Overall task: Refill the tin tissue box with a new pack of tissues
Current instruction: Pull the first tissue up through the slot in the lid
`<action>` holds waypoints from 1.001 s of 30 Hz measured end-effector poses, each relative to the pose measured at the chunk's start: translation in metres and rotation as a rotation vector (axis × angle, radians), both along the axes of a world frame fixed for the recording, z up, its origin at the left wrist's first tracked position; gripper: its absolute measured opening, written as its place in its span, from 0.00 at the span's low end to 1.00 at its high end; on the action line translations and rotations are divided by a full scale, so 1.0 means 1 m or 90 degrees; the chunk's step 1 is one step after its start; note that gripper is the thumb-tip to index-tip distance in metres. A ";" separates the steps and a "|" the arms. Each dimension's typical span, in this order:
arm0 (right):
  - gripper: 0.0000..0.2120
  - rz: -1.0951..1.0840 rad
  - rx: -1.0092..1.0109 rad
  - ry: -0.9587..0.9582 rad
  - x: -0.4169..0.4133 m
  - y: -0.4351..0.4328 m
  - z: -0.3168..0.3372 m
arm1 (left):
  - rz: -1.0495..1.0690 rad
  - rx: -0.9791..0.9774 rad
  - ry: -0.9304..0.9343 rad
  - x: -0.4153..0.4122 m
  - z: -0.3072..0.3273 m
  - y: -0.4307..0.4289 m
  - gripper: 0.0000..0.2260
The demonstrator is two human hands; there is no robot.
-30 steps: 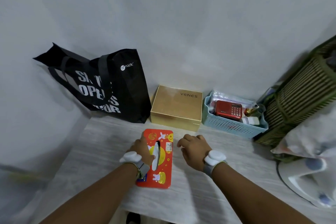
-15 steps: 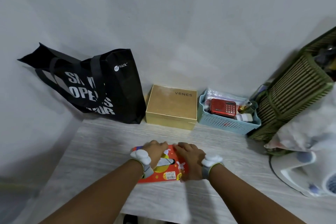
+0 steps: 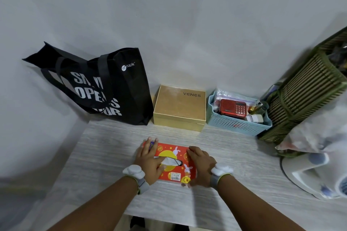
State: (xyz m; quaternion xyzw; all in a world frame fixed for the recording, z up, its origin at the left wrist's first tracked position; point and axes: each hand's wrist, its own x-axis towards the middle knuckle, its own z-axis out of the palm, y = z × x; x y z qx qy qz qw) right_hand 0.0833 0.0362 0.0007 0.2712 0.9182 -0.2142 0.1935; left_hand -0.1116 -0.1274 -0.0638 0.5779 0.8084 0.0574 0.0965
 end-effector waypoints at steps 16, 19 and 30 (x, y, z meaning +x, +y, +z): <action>0.58 -0.034 0.019 -0.038 -0.012 -0.008 0.001 | 0.201 -0.243 -0.092 0.041 0.020 0.049 0.23; 0.57 -0.040 0.022 -0.037 -0.012 -0.008 0.000 | 0.195 -0.208 -0.115 0.041 0.018 0.045 0.20; 0.57 -0.046 0.006 -0.010 -0.009 -0.007 -0.001 | 0.172 -0.122 -0.102 0.033 0.020 0.026 0.15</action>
